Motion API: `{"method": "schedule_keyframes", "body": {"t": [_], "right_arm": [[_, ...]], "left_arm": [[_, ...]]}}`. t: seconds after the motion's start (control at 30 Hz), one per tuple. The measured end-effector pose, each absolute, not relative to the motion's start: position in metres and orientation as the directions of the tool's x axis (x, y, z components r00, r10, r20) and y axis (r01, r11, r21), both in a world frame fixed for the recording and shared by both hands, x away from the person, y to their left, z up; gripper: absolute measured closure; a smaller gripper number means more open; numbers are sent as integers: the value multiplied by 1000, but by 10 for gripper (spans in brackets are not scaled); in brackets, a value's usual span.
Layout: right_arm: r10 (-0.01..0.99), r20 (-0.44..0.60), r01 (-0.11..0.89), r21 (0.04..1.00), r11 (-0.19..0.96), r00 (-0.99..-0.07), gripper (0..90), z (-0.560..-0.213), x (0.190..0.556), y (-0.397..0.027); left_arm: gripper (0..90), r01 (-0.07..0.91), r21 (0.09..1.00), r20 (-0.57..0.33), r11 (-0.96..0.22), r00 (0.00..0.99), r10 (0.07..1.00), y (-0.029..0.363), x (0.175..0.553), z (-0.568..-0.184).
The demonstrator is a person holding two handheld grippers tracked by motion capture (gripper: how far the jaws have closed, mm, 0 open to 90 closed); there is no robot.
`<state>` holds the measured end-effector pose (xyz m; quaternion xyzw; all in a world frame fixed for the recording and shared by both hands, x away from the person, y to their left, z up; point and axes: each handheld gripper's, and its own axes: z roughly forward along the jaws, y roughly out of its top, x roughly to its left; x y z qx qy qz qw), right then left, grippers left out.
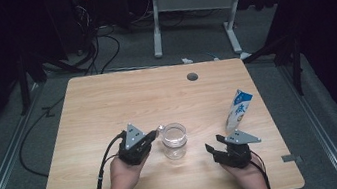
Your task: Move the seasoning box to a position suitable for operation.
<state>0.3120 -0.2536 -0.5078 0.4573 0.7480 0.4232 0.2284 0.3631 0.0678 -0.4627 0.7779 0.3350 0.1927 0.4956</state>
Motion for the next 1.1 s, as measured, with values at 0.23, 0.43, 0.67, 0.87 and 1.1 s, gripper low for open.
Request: {"method": "schedule_keyframes", "body": {"t": [0.23,0.43,0.67,0.87,1.1], "right_arm": [[878,49,493,841,221,-477,429,-507,312,-254],[877,47,487,845,221,-479,429,-506,312,-255],[874,48,487,845,223,-483,428,-506,312,-254],[875,50,491,842,223,-482,427,-506,312,-253],[874,51,489,844,220,-482,427,-506,311,-254]], "left_arm": [[900,313,912,-23,-266,686,727,61,376,-458],[900,305,911,-5,-279,683,731,54,382,-458],[900,308,912,-15,-271,685,728,51,386,-458],[900,312,910,-19,-273,689,724,51,388,-460],[900,311,911,-21,-271,693,721,50,387,-460]]}}
